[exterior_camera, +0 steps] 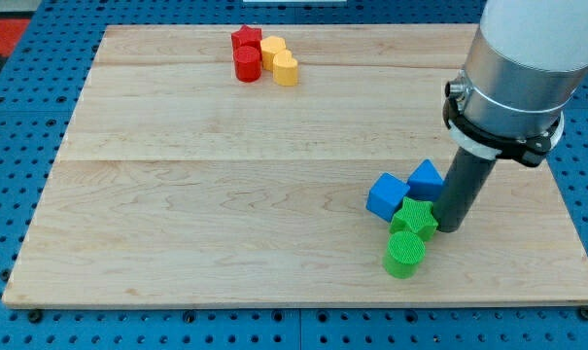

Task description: Move the blue blocks towards right

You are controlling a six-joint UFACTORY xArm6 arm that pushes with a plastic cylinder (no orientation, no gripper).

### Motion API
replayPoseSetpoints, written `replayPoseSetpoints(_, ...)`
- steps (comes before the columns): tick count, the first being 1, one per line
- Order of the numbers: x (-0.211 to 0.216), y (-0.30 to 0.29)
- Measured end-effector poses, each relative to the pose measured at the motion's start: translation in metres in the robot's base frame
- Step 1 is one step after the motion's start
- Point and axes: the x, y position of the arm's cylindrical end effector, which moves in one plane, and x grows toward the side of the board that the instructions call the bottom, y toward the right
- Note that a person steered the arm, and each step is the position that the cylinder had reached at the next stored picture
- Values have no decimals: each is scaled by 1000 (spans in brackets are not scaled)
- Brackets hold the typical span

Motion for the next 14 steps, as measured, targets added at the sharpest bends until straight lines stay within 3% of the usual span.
replayPoseSetpoints(3,-74,-1)
replayPoseSetpoints(5,-139,-109)
replayPoseSetpoints(7,-137,-214)
replayPoseSetpoints(9,-129,-120)
replayPoseSetpoints(11,-101,-138)
replayPoseSetpoints(12,-101,-95)
replayPoseSetpoints(14,-79,-106)
